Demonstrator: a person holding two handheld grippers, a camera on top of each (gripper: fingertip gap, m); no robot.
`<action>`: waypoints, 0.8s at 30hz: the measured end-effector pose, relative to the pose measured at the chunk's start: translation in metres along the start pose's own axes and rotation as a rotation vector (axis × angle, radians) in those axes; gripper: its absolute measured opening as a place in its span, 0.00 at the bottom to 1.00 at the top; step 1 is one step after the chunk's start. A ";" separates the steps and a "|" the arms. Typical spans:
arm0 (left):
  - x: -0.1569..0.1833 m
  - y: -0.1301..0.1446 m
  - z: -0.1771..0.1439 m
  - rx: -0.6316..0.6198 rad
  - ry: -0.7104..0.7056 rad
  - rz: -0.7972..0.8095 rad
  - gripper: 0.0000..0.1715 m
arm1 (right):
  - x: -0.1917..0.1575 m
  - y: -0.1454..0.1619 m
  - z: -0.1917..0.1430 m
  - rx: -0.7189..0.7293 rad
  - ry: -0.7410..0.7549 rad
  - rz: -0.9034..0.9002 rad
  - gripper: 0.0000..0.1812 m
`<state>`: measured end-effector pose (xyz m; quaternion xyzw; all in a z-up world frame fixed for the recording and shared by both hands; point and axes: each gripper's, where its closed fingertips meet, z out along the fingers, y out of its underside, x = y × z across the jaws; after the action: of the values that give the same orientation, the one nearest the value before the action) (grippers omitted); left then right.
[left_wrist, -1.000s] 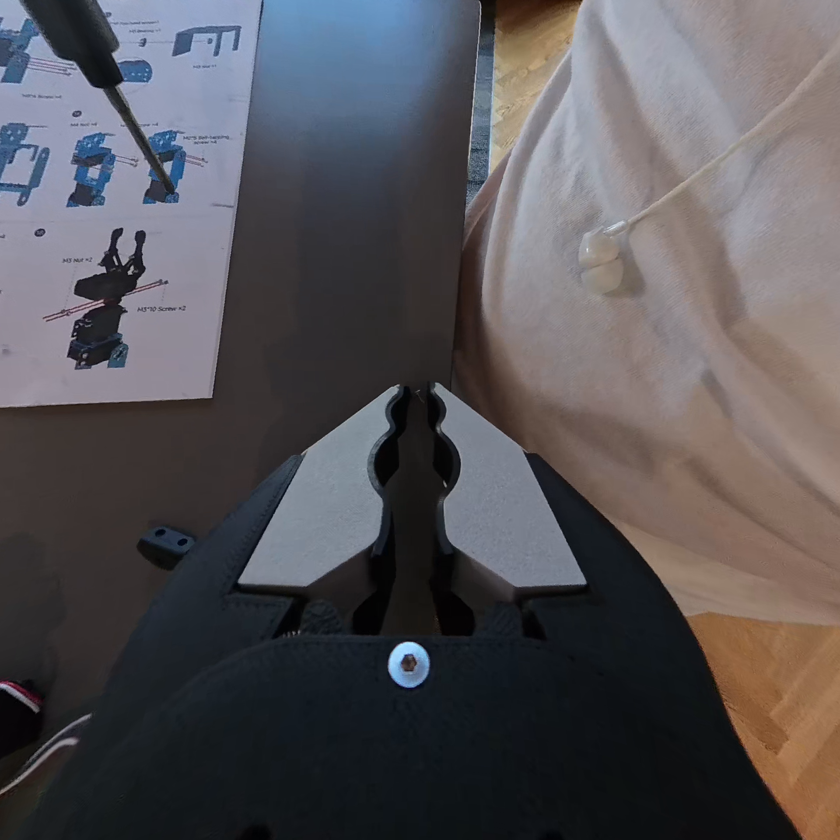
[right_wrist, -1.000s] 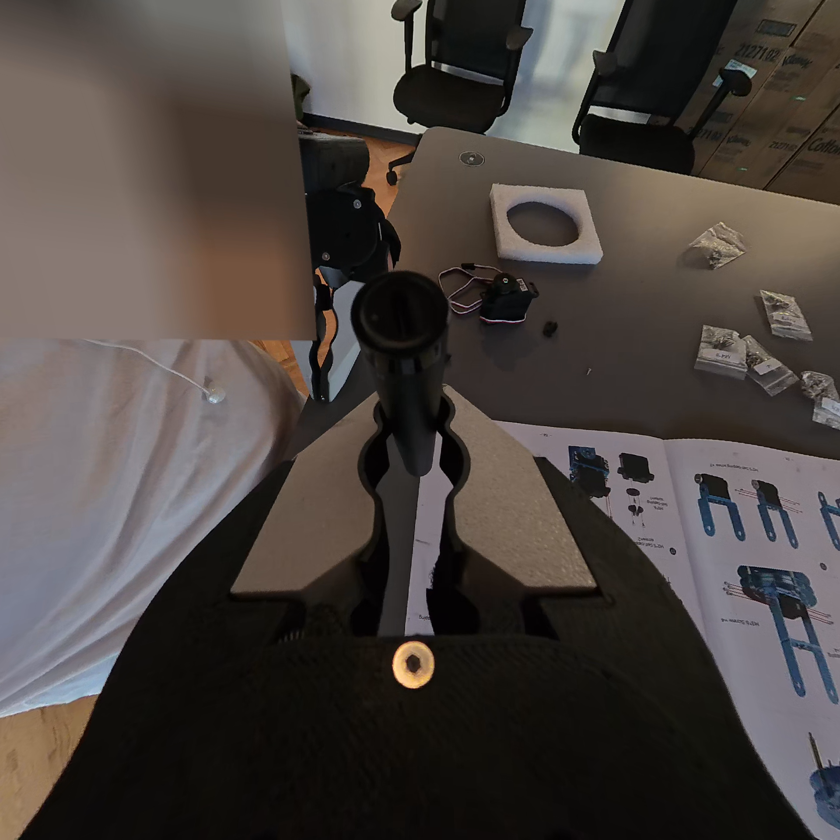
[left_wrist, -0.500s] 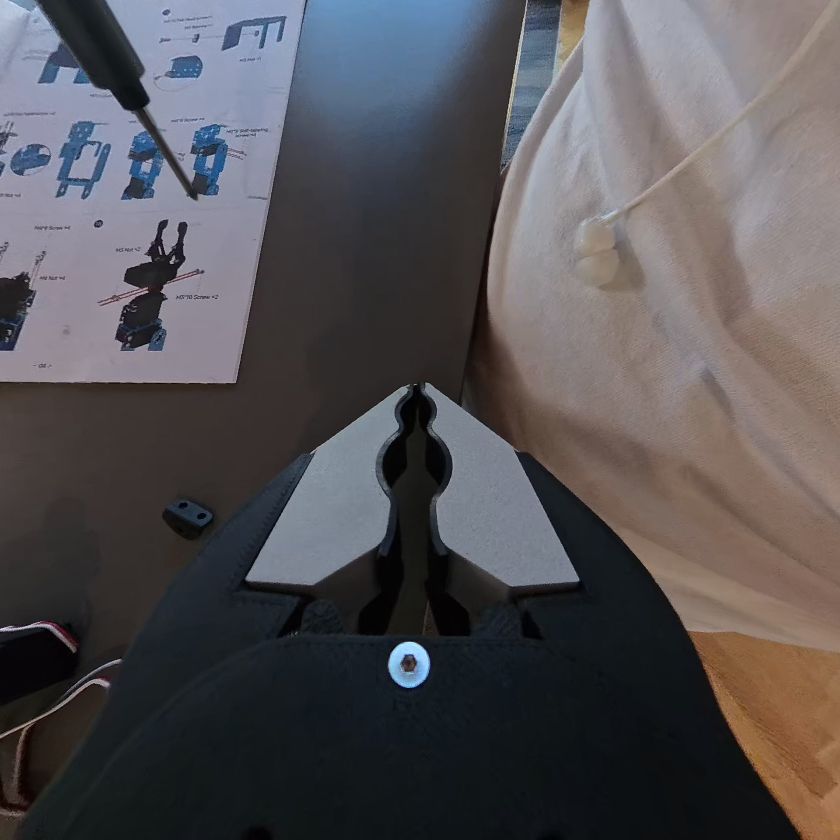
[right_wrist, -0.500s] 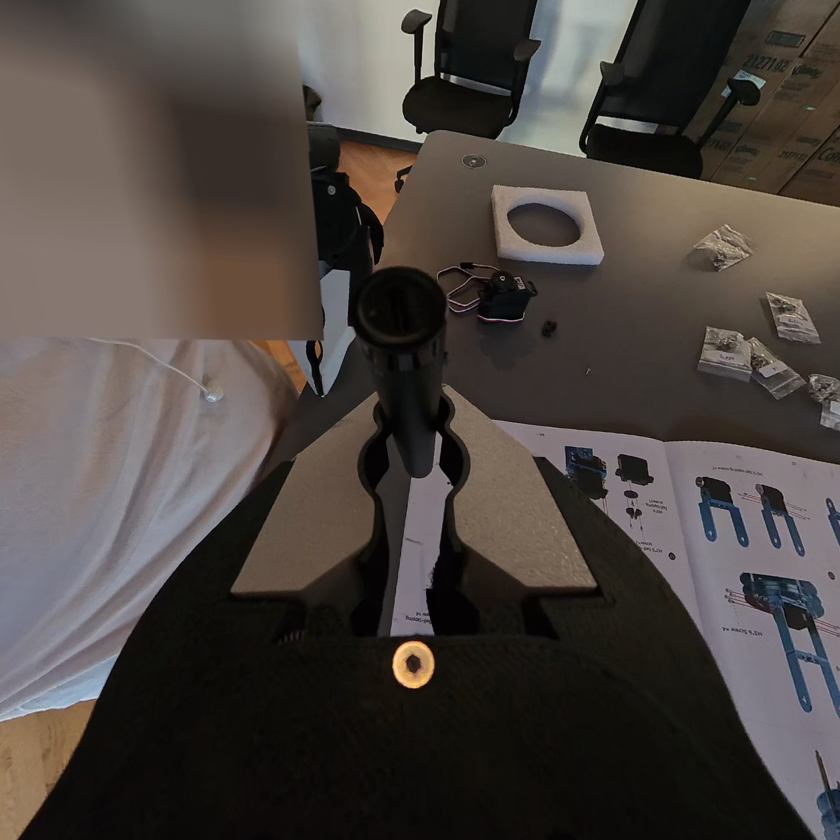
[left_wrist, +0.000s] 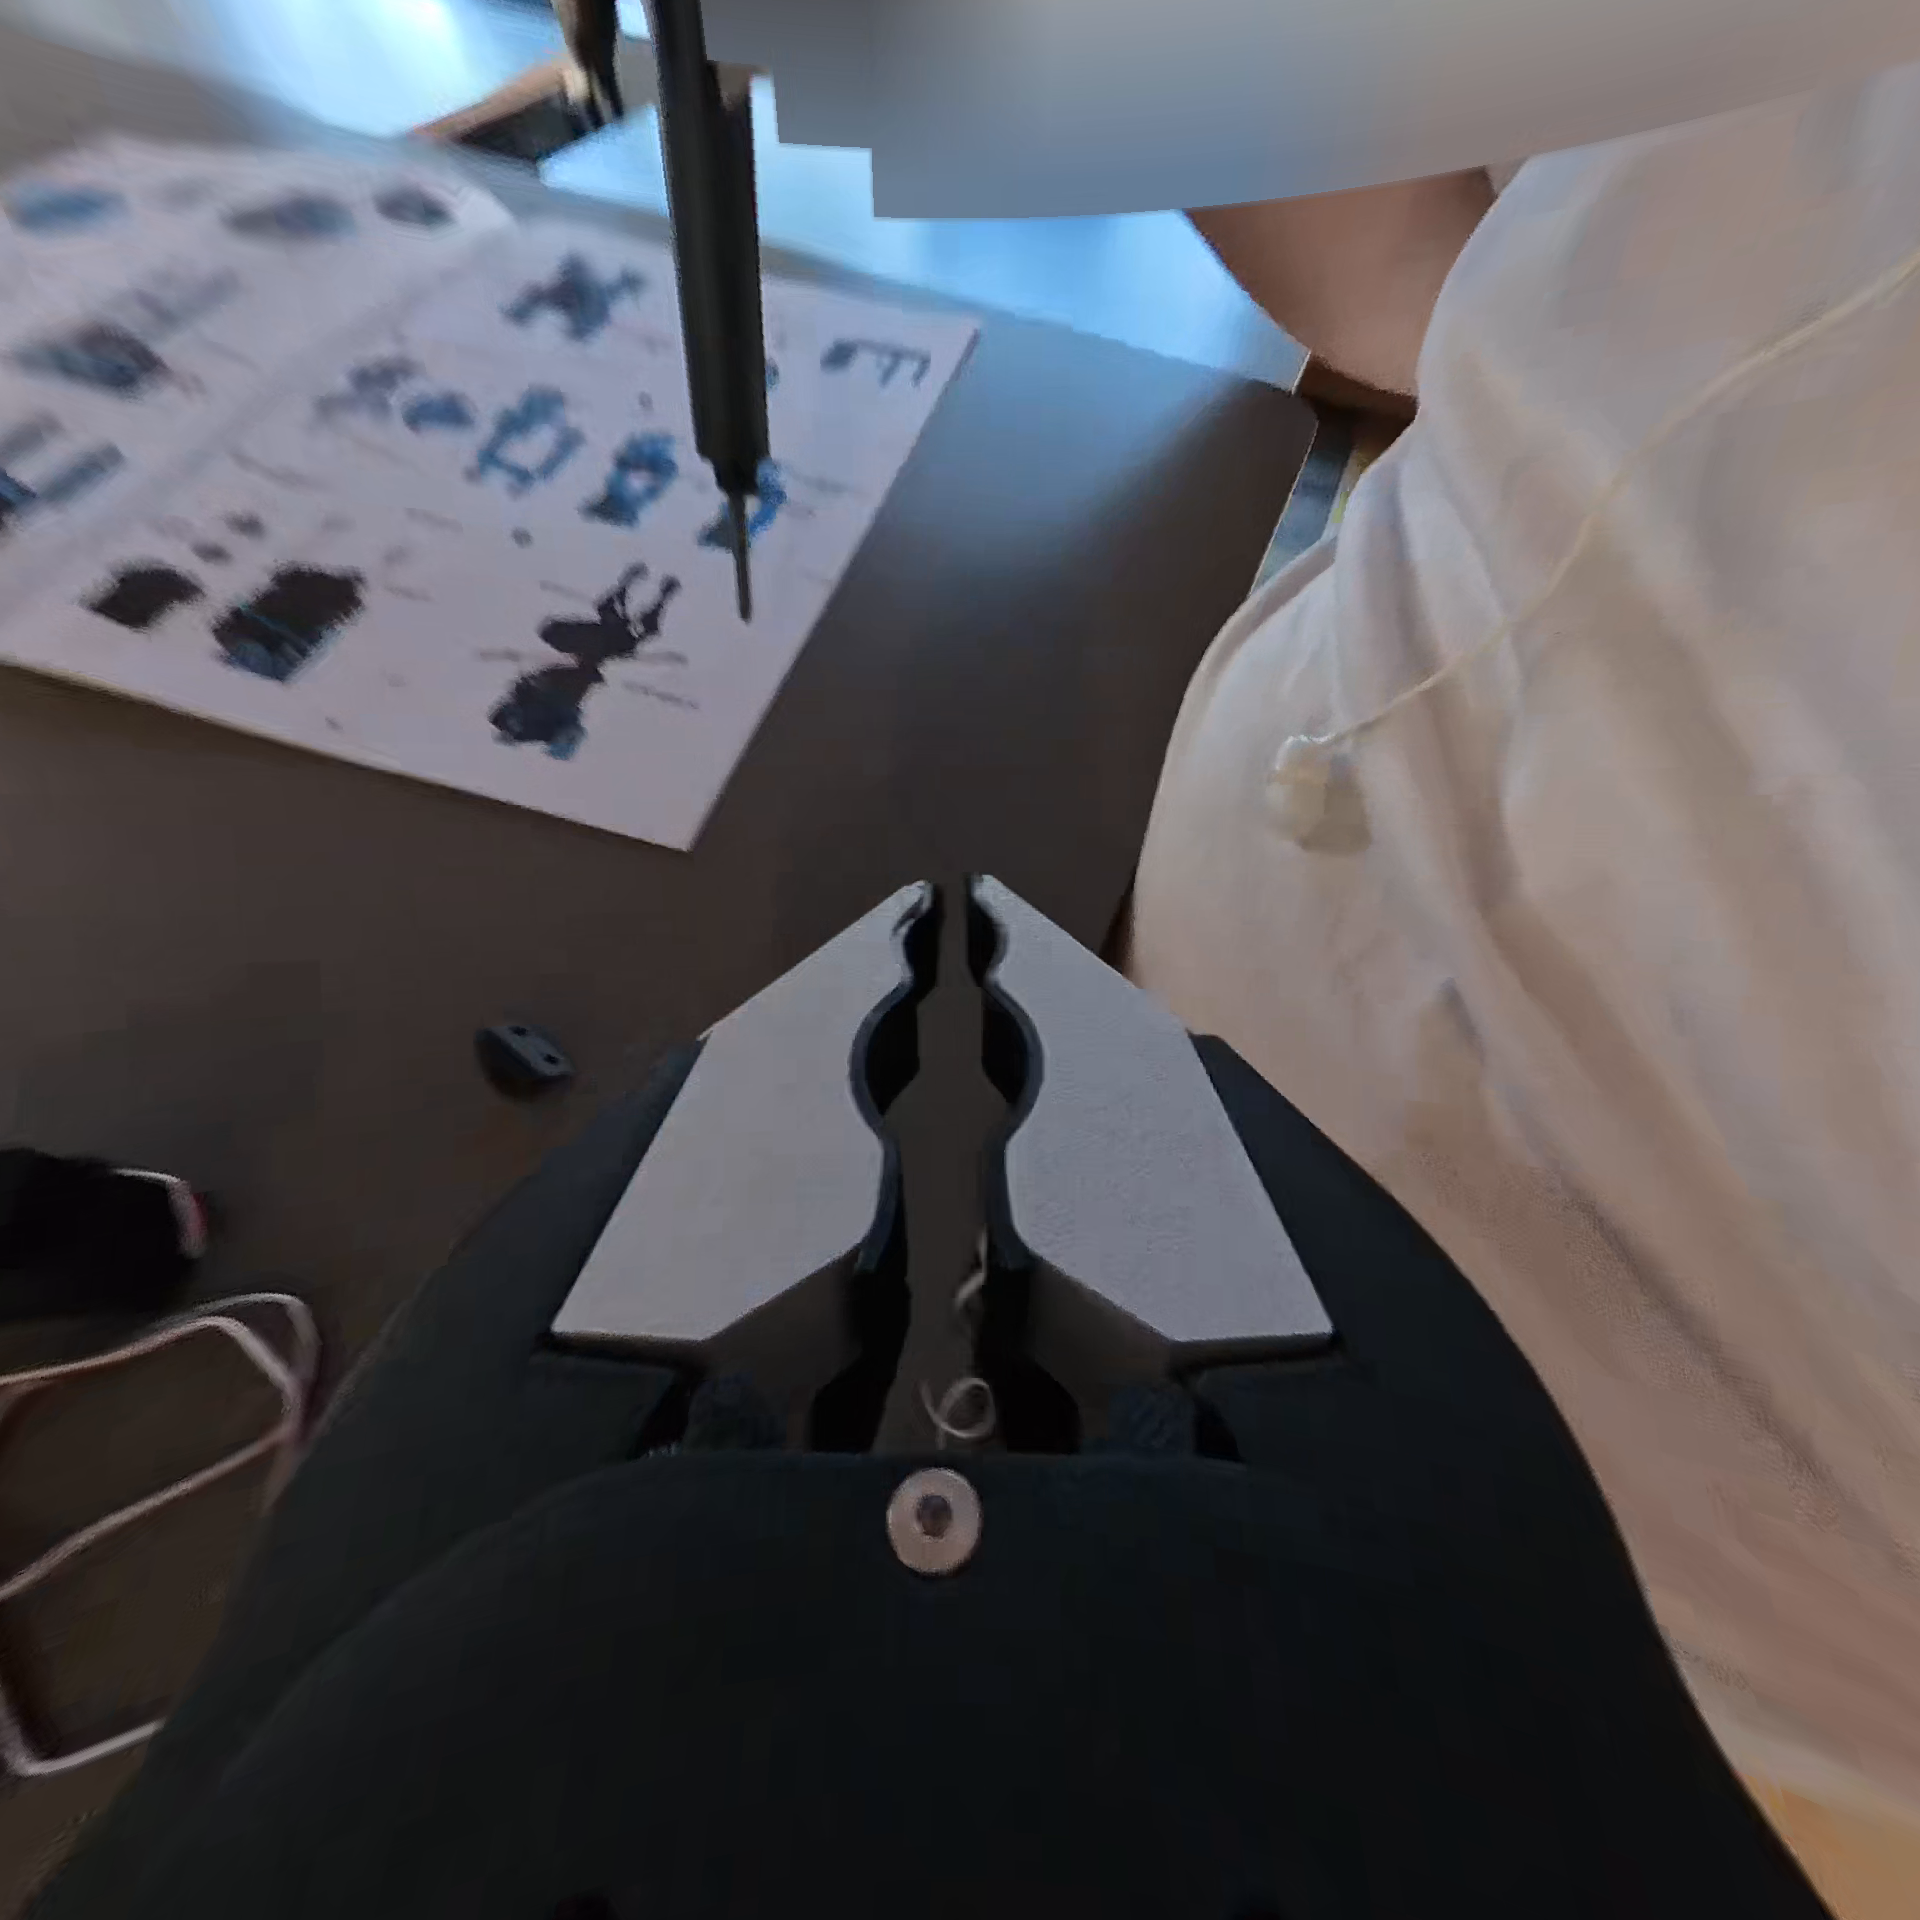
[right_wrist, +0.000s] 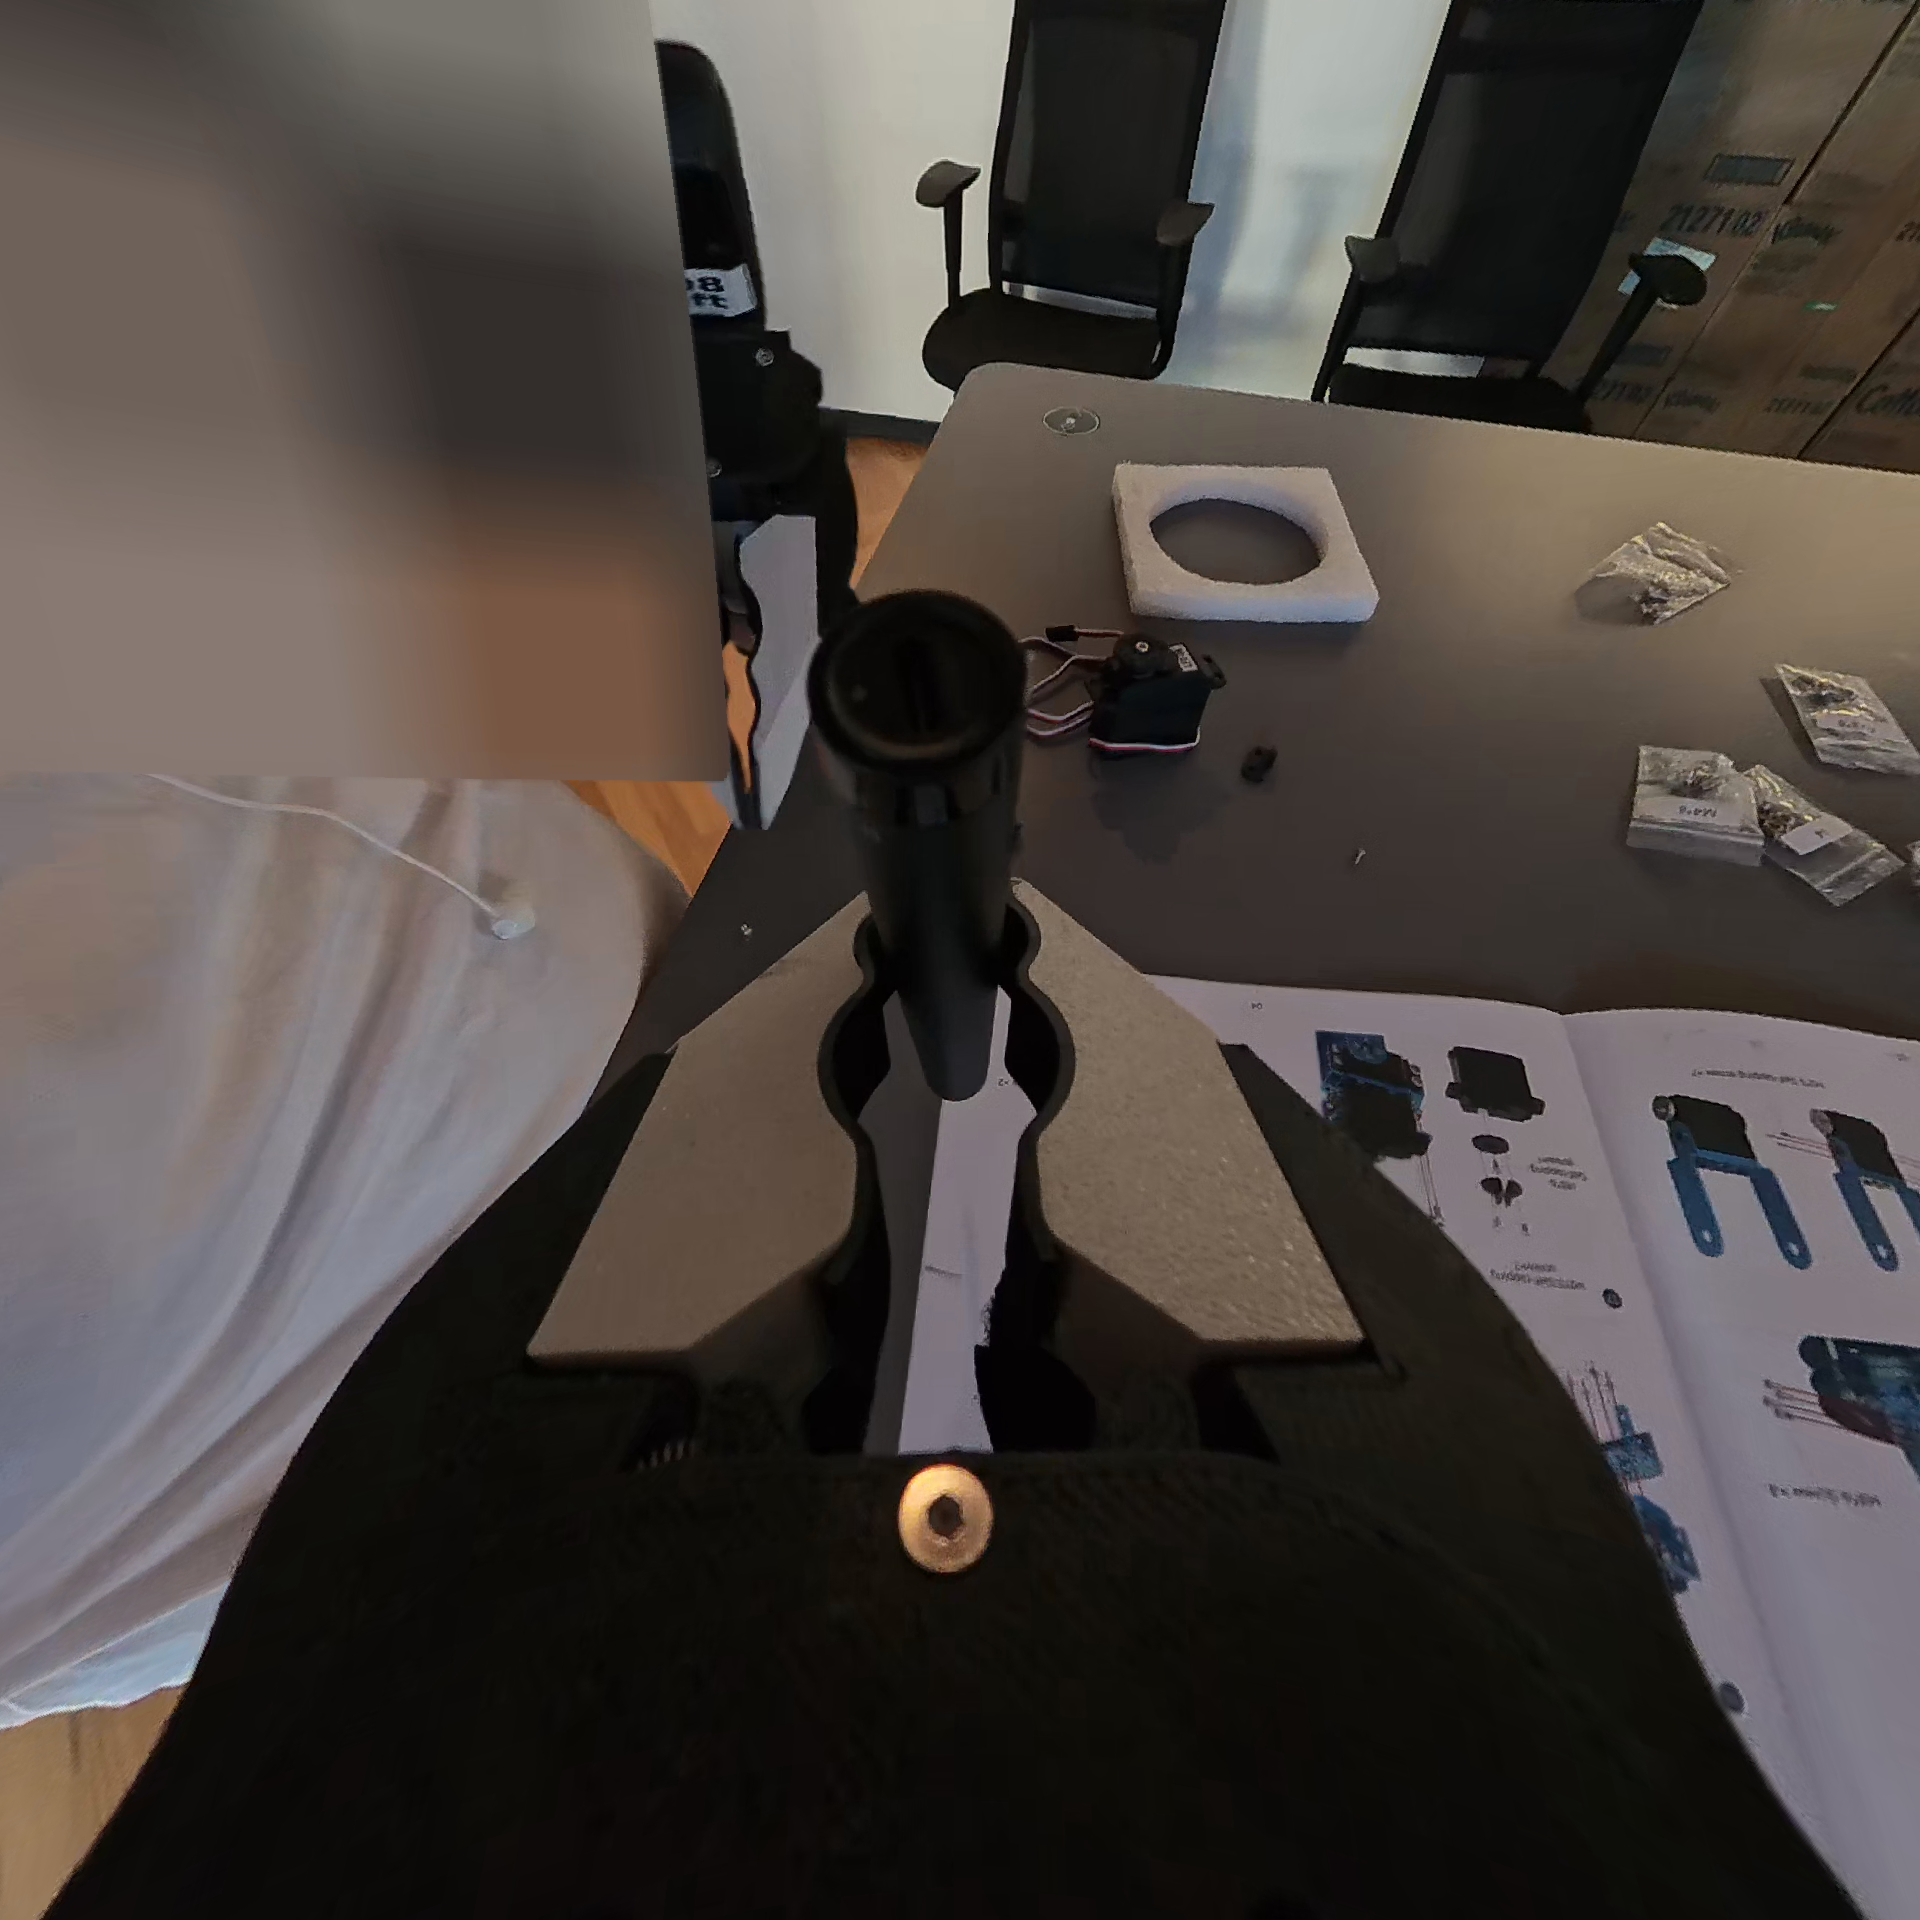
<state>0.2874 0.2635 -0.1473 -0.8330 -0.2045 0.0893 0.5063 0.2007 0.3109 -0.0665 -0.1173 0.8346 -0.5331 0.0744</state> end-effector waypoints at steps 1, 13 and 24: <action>0.005 0.004 0.006 -0.037 -0.004 -0.038 0.04 | 0.000 0.002 -0.001 0.001 0.005 0.005 0.08; 0.007 0.032 0.029 -0.291 -0.295 -0.071 0.04 | -0.009 0.014 -0.011 0.010 -0.022 -0.006 0.08; 0.006 0.032 0.030 -0.327 -0.377 -0.013 0.00 | -0.016 0.020 -0.016 0.034 -0.070 -0.045 0.08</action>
<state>0.2900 0.2771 -0.1888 -0.8711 -0.3124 0.2053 0.3185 0.2098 0.3375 -0.0776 -0.1533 0.8196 -0.5441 0.0937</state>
